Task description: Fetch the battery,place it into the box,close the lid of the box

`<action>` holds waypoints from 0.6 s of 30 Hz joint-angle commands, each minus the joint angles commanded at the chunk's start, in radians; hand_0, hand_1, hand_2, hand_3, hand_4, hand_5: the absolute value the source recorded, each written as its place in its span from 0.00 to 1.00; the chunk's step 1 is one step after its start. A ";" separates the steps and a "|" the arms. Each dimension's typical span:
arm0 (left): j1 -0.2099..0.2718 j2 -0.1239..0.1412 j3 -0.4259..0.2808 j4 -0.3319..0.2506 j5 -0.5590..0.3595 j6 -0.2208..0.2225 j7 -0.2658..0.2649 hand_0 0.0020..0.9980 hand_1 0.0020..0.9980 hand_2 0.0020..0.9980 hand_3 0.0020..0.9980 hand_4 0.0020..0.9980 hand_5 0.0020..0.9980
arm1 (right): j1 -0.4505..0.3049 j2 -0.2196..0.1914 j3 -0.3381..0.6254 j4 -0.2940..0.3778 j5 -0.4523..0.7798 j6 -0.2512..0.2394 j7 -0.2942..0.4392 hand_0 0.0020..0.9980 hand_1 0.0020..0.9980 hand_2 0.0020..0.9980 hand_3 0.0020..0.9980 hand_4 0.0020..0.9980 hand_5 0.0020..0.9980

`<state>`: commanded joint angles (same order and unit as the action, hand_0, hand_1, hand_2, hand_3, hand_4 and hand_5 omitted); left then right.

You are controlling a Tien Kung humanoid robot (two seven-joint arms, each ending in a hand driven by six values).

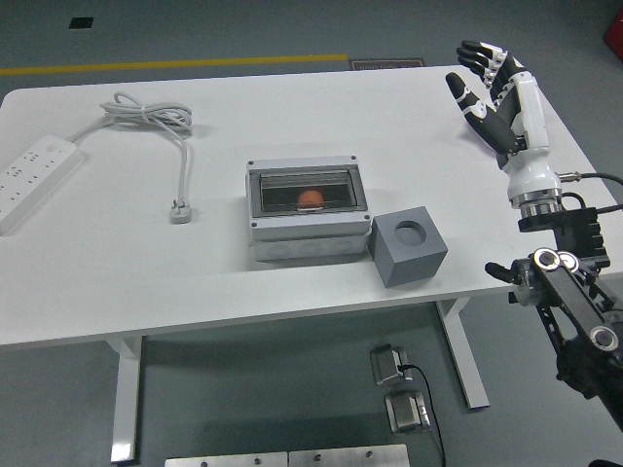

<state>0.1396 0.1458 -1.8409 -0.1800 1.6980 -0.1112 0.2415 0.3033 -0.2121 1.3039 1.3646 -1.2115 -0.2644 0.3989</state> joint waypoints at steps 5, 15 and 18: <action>-0.032 0.017 -0.027 0.000 0.039 -0.014 -0.022 0.62 0.67 0.69 0.72 0.71 0.46 | -0.033 -0.020 0.040 0.023 0.003 -0.012 0.006 0.87 0.76 0.73 0.70 0.94 0.55; -0.053 0.017 -0.032 0.000 0.085 -0.020 -0.058 0.62 0.67 0.69 0.72 0.71 0.46 | -0.092 -0.048 0.130 0.061 -0.162 -0.040 -0.110 0.87 0.75 0.72 0.69 0.94 0.56; -0.055 0.016 -0.032 0.000 0.093 -0.019 -0.067 0.62 0.67 0.69 0.71 0.71 0.45 | -0.102 -0.045 0.151 0.069 -0.223 -0.047 -0.134 0.87 0.75 0.72 0.70 0.93 0.56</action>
<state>0.0850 0.1616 -1.8729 -0.1800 1.7908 -0.1304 0.1748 0.2015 -0.2569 1.4551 1.4337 -1.4348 -0.3112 0.2652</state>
